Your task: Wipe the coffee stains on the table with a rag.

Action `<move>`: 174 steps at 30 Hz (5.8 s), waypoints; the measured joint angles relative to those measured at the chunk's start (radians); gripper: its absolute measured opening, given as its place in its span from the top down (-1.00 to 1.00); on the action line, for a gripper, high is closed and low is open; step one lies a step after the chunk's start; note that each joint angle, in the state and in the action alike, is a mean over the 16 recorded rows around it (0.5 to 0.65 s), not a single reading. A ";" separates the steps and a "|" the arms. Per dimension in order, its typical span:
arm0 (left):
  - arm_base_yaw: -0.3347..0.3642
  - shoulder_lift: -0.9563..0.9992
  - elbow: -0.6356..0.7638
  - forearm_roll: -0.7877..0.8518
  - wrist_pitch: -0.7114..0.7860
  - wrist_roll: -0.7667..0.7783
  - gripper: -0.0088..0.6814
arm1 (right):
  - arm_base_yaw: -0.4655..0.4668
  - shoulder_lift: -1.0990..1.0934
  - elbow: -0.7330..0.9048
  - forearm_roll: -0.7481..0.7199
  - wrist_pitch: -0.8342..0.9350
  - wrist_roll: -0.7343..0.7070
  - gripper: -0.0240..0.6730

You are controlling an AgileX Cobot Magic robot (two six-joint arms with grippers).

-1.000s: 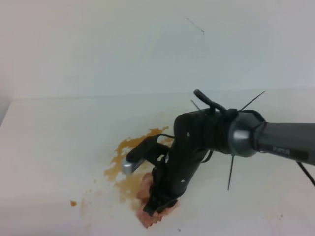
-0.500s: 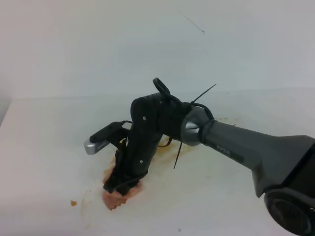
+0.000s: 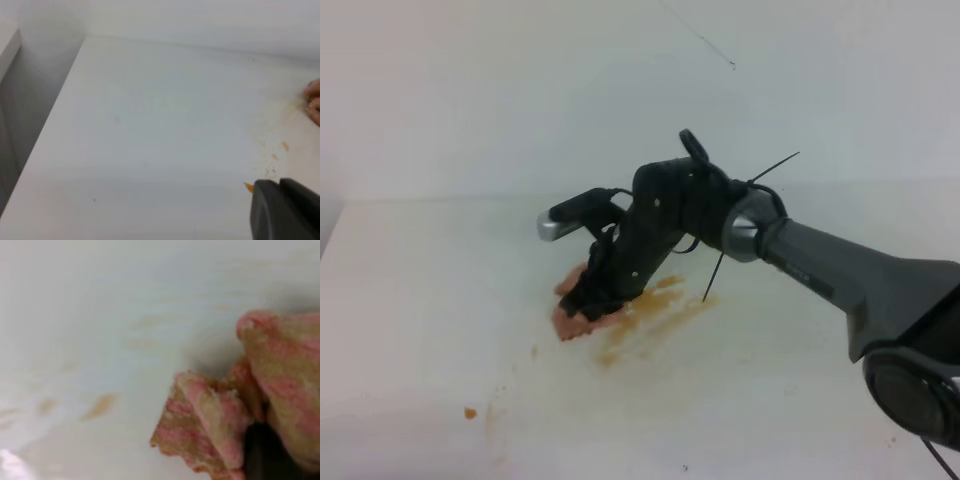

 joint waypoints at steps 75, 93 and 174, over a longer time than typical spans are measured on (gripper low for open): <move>0.000 -0.006 0.010 0.000 -0.004 0.000 0.98 | -0.239 -0.111 -0.012 0.040 -0.091 -0.004 0.65; 0.000 -0.002 0.002 0.000 -0.001 0.000 0.98 | -0.132 0.012 -0.022 0.152 -0.133 -0.116 0.65; 0.000 0.005 -0.007 0.000 0.003 0.000 0.97 | -0.053 -0.809 0.451 -0.343 0.082 0.065 0.65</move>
